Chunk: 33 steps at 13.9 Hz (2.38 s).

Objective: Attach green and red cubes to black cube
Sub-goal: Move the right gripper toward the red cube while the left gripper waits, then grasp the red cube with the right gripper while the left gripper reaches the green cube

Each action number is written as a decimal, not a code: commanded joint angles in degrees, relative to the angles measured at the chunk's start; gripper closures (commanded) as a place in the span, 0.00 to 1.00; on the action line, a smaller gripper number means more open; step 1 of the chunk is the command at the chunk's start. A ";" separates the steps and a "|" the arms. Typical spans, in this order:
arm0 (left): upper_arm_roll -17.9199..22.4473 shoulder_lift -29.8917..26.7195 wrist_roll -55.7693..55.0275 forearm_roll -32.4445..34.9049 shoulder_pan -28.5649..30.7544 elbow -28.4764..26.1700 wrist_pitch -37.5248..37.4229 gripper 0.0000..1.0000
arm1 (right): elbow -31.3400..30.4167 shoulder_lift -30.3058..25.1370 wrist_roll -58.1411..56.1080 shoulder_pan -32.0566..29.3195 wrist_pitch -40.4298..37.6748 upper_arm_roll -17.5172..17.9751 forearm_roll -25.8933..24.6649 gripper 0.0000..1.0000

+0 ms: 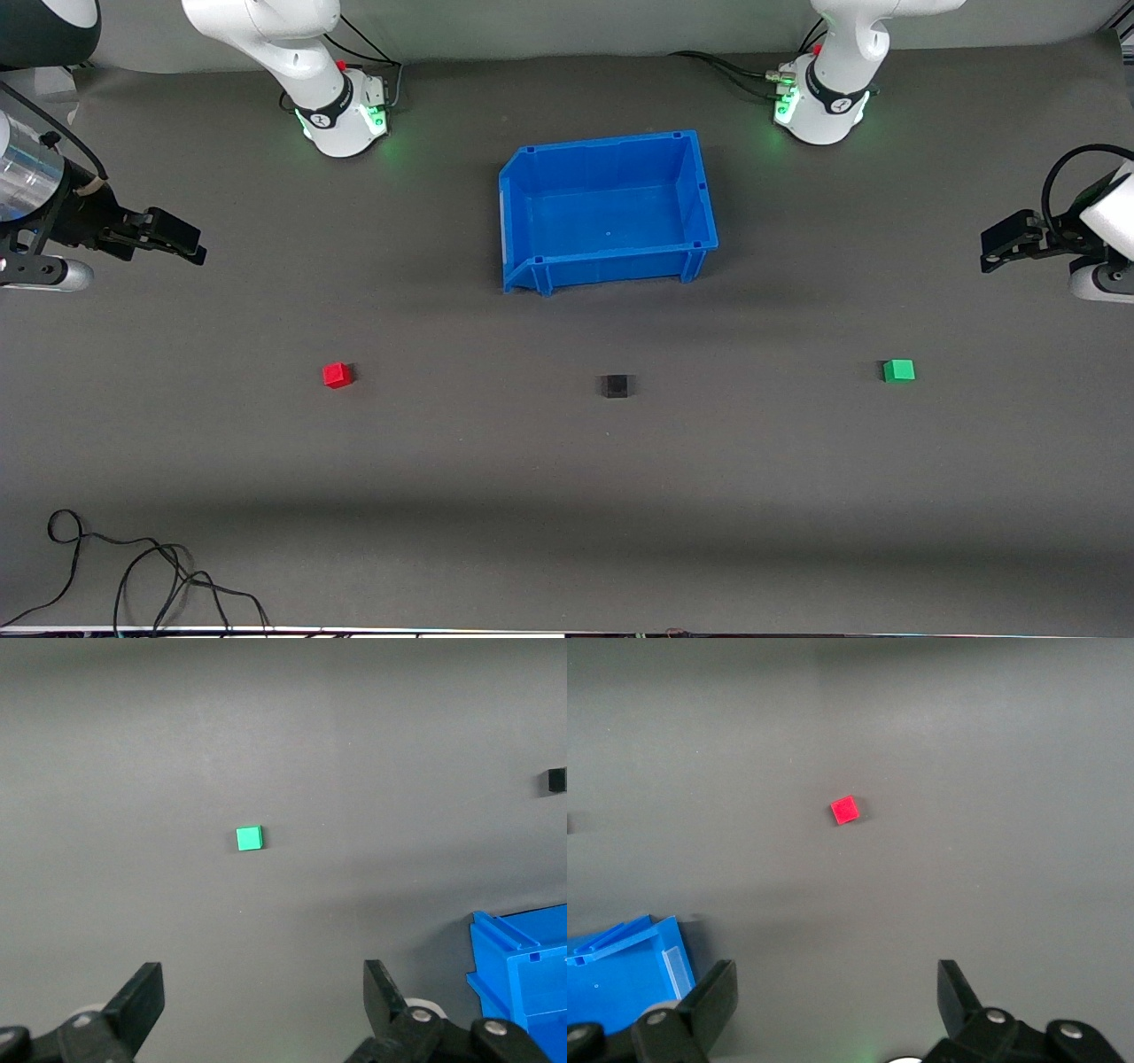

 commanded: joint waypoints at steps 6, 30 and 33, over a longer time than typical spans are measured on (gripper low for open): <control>0.59 0.15 0.77 0.22 -0.65 -0.83 -0.61 0.00 | 0.07 1.49 7.05 -0.03 -0.17 -0.21 -1.04 0.00; 0.59 1.03 -40.31 0.30 -0.30 -0.66 -2.88 0.01 | -25.39 18.19 11.71 0.31 38.62 -0.56 -2.01 0.05; 0.94 2.43 -50.00 0.22 0.05 -0.48 -3.78 0.01 | -25.25 26.16 11.62 0.41 47.00 -0.56 -7.16 0.05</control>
